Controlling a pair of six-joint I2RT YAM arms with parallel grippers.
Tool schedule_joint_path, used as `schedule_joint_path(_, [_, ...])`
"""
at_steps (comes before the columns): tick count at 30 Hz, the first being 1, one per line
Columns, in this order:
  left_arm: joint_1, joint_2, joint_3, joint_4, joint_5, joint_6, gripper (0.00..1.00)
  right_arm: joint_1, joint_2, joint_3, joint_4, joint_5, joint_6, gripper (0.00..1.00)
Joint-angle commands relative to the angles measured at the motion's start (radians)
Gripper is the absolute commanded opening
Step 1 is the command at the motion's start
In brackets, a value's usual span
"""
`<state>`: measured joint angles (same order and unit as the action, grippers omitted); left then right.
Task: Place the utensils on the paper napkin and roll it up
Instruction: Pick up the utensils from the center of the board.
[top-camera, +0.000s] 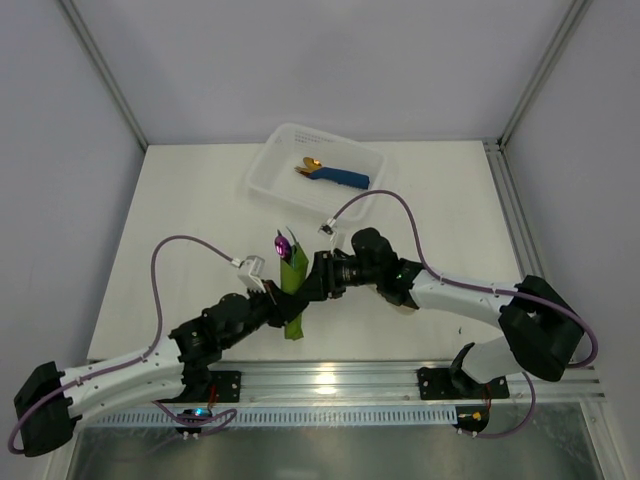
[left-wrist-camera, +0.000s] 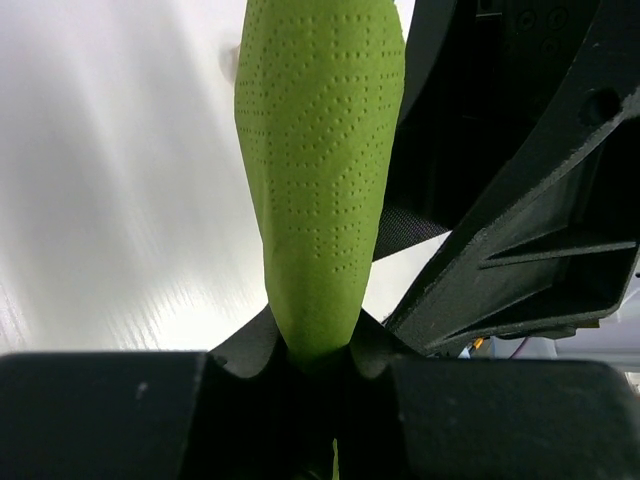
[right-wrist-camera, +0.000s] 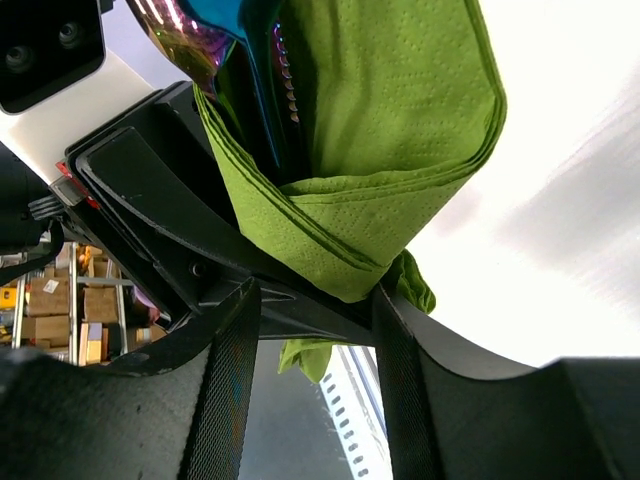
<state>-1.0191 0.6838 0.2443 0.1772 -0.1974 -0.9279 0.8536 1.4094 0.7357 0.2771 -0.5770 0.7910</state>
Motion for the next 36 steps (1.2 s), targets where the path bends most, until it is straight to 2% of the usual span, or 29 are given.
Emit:
schedule_joint_path(1, [-0.022,-0.027,0.032,0.154,0.085,0.014,0.0,0.013,0.022,0.028,0.145,0.117,0.047,0.49])
schedule_joint_path(8, [-0.022,-0.078,0.03,0.12,0.055,0.009,0.0,0.015,0.019,0.039,0.106,0.178,0.04,0.49])
schedule_joint_path(13, [-0.022,-0.105,0.055,0.019,0.004,0.009,0.0,0.016,-0.01,0.054,0.054,0.19,0.025,0.5])
schedule_joint_path(15, [-0.022,-0.115,0.087,-0.06,-0.016,0.011,0.0,0.015,-0.029,0.068,-0.025,0.203,-0.045,0.54])
schedule_joint_path(19, [-0.022,-0.122,0.125,-0.12,0.016,0.038,0.0,0.015,-0.09,0.1,-0.214,0.244,-0.192,0.6])
schedule_joint_path(23, [-0.022,-0.127,0.138,-0.122,0.059,0.069,0.0,-0.001,-0.121,0.122,-0.259,0.183,-0.311,0.66])
schedule_joint_path(32, [-0.022,-0.151,0.128,-0.133,0.052,0.026,0.0,-0.024,-0.174,0.057,-0.047,0.049,-0.248,0.7])
schedule_joint_path(36, [-0.022,-0.159,0.125,-0.127,0.046,0.009,0.0,-0.024,-0.199,-0.013,0.095,0.016,-0.173,0.79])
